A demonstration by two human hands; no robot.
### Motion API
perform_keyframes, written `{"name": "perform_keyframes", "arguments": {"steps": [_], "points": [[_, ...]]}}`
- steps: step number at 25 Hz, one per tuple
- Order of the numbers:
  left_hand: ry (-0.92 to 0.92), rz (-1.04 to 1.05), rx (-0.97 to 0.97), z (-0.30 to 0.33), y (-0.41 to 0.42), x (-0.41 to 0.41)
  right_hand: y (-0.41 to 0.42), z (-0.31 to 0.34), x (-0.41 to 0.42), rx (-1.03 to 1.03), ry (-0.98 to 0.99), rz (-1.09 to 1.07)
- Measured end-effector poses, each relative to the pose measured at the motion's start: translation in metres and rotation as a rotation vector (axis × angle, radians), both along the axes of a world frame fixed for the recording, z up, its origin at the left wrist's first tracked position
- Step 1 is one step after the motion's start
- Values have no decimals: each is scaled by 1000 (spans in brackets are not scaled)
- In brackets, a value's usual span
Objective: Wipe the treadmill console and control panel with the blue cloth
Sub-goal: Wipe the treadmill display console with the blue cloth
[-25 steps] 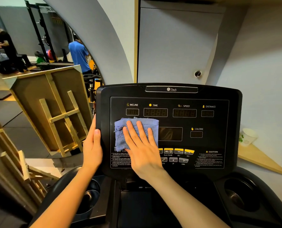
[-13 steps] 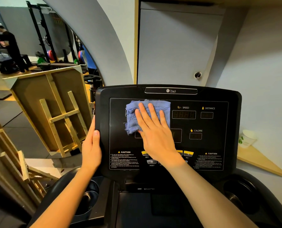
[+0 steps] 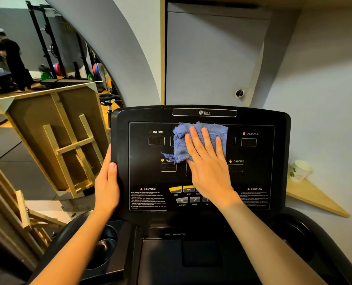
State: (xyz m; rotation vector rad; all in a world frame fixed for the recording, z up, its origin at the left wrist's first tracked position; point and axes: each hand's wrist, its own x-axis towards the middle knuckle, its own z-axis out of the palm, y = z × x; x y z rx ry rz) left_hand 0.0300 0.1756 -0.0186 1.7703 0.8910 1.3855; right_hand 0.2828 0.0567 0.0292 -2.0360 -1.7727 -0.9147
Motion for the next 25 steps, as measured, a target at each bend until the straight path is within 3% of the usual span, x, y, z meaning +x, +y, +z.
{"name": "perform_keyframes", "arguments": {"steps": [18,25], "points": [[27,13,-39,6,-9,-4,-48,-63,-15,-8,57,-13],[60,39,-90,17,-26,-7,-48,-79,-9,87,67,69]]}}
